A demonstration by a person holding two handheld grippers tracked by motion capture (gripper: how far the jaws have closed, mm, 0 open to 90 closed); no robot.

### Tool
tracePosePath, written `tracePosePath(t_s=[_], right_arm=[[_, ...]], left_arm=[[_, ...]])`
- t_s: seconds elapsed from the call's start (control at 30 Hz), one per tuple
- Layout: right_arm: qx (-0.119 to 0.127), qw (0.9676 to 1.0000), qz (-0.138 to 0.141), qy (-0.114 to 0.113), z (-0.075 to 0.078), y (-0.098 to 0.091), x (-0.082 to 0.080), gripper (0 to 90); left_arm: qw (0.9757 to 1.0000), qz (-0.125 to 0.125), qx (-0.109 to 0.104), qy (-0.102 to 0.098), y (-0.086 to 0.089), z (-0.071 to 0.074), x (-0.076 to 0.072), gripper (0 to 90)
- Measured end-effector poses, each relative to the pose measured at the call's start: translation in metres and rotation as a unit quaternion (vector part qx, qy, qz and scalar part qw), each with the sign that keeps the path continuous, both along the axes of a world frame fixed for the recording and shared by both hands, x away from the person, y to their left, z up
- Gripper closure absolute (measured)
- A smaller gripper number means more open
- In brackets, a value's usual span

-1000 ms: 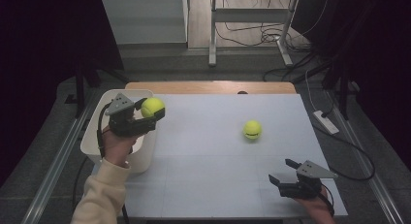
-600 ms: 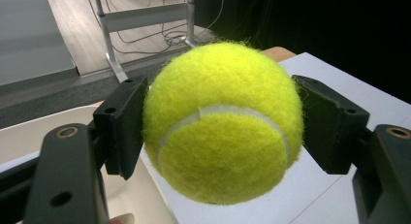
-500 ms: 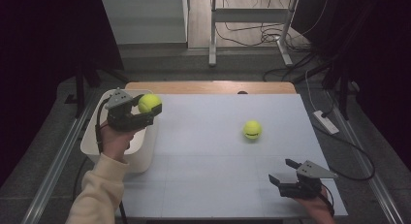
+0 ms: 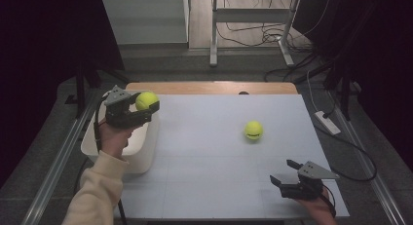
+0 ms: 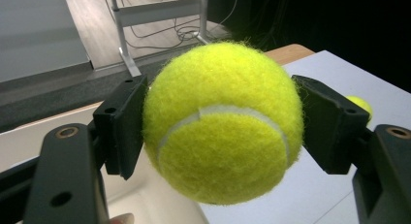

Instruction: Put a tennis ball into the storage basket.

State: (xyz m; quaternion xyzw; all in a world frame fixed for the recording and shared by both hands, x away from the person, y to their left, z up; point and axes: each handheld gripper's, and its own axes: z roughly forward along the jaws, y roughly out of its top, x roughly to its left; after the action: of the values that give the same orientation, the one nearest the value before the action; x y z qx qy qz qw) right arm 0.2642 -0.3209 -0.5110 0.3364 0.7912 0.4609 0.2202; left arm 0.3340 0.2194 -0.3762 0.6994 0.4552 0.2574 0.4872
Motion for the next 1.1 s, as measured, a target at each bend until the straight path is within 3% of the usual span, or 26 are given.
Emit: tracePosePath(t_s=[1.1], right_arm=[[-0.003, 1.0000, -0.002, 0.000, 0.000, 0.000, 0.000, 12.5]], left_arm=[[0.9979, 0.055, 0.017, 0.029, 0.026, -0.004, 0.027, 26.6]])
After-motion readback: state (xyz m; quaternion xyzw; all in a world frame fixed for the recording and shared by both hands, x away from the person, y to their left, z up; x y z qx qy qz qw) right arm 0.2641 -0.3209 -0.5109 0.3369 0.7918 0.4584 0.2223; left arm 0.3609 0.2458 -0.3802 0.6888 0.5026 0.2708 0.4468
